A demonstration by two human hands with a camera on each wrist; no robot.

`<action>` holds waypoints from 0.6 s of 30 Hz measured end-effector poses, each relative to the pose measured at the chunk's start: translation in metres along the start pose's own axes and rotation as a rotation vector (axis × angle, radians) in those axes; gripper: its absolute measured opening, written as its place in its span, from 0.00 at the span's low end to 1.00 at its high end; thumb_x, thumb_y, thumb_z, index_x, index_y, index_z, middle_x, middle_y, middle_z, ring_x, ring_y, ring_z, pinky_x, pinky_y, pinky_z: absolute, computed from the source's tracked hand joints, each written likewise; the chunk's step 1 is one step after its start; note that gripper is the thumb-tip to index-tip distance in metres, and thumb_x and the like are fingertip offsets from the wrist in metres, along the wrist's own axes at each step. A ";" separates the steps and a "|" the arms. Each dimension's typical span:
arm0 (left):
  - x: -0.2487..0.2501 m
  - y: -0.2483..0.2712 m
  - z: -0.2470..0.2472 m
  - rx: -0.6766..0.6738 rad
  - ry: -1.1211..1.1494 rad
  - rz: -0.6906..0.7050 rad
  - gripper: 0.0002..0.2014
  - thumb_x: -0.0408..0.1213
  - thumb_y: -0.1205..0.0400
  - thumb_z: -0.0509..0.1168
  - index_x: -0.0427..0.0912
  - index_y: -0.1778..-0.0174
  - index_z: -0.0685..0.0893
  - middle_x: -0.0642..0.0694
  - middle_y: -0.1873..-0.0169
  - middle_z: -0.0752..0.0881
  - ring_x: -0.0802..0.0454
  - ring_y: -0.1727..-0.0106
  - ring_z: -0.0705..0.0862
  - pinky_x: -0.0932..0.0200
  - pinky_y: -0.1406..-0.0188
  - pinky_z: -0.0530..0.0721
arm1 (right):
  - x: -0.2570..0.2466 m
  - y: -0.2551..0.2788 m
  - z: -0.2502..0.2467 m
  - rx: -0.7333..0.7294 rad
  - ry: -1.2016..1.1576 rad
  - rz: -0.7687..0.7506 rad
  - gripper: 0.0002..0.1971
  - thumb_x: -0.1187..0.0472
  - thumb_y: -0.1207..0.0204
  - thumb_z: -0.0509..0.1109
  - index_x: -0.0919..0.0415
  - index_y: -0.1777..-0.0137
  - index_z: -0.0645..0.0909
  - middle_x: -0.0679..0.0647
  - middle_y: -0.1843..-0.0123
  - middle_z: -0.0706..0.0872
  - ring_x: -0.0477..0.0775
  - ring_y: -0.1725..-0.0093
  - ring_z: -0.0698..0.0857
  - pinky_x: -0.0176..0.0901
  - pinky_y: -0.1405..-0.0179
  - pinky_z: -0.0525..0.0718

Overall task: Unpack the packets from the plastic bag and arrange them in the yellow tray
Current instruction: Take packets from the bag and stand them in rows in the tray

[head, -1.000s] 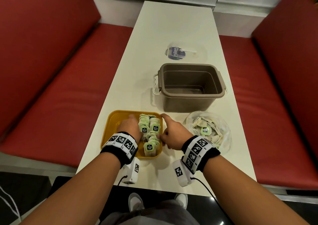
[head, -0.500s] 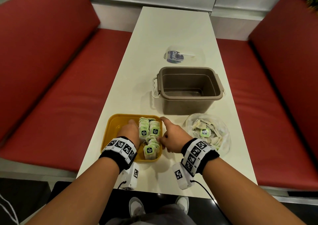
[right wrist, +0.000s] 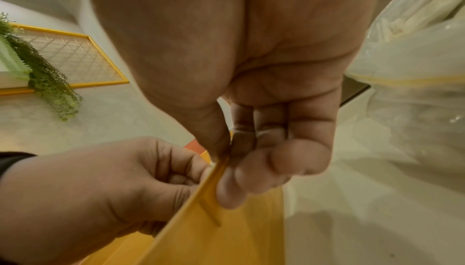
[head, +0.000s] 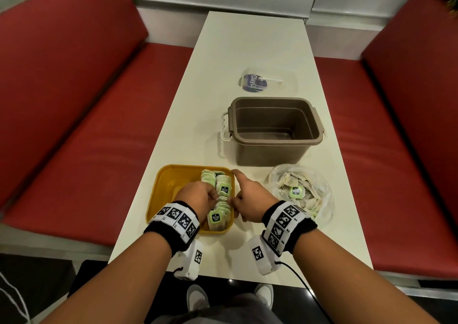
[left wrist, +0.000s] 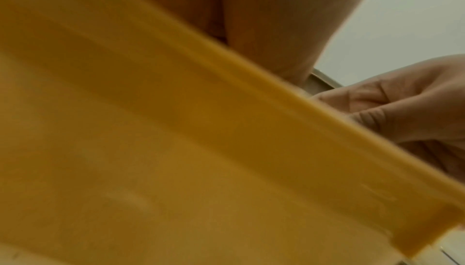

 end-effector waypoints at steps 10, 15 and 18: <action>0.051 -0.004 -0.022 0.156 -0.024 0.071 0.11 0.35 0.18 0.60 0.54 0.47 0.84 0.51 0.54 0.88 0.49 0.53 0.86 0.52 0.49 0.86 | 0.022 0.023 -0.044 0.199 0.035 -0.065 0.24 0.56 0.17 0.68 0.50 0.22 0.69 0.47 0.66 0.90 0.35 0.68 0.84 0.29 0.64 0.77; 0.122 -0.022 0.005 0.111 -0.060 0.233 0.12 0.37 0.20 0.66 0.53 0.43 0.86 0.49 0.44 0.83 0.47 0.46 0.84 0.55 0.40 0.81 | 0.064 0.036 -0.099 0.441 0.167 0.012 0.10 0.59 0.22 0.69 0.52 0.43 0.84 0.49 0.58 0.86 0.54 0.53 0.85 0.46 0.49 0.82; 0.144 -0.038 0.035 -0.053 -0.101 0.167 0.19 0.38 0.22 0.68 0.57 0.35 0.82 0.44 0.36 0.78 0.44 0.38 0.82 0.55 0.34 0.79 | 0.098 0.040 -0.120 0.364 0.380 0.189 0.11 0.52 0.21 0.68 0.47 0.41 0.86 0.58 0.44 0.81 0.62 0.40 0.80 0.49 0.41 0.80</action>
Point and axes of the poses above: each hand's wrist, its own y-axis away from the middle knuckle, its own z-axis out of the palm, x = y × z, the point moved 1 cm from there along -y, towards the middle knuckle
